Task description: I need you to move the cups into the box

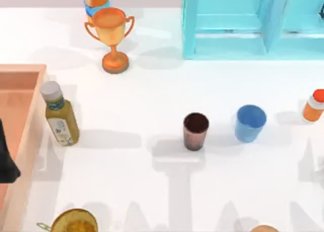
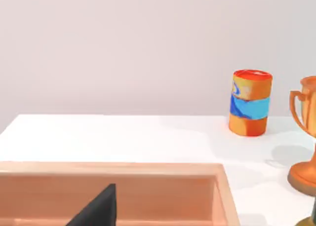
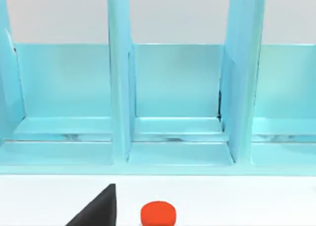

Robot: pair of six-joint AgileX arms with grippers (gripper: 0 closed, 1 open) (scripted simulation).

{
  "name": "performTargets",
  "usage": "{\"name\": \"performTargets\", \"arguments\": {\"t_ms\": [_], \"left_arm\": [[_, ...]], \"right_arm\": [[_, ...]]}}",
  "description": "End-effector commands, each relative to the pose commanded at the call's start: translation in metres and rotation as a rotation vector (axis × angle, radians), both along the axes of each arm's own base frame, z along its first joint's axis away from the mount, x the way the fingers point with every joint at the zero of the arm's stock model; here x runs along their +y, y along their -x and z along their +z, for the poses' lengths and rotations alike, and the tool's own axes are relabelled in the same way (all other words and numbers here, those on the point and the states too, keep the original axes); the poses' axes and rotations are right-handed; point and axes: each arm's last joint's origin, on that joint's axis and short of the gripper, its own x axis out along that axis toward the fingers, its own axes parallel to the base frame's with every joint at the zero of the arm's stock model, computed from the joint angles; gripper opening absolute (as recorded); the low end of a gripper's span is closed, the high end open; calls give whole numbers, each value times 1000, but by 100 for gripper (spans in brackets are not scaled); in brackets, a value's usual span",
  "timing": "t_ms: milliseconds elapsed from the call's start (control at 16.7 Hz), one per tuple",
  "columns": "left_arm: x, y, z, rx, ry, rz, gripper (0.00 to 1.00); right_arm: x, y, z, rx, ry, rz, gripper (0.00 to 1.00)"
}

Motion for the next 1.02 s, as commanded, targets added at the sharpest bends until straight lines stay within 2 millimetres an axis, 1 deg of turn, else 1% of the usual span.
{"name": "performTargets", "arguments": {"t_ms": [180,300,420,600,780,900,1020], "left_arm": [[0,0,2,7,4,0,100],[-1,0,11,43,25,0,100],[-2,-3,27,109,60,0,100],[-6,-13,62,251,125,2,100],[-15,-37,105,418,190,2,100],[-26,-62,134,538,227,-1,100],[-43,-92,160,660,254,-6,100]], "right_arm": [[0,0,0,0,0,0,100],[0,0,0,0,0,0,100],[0,0,0,0,0,0,100],[0,0,0,0,0,0,100],[0,0,0,0,0,0,100],[0,0,0,0,0,0,100],[0,0,0,0,0,0,100]]}}
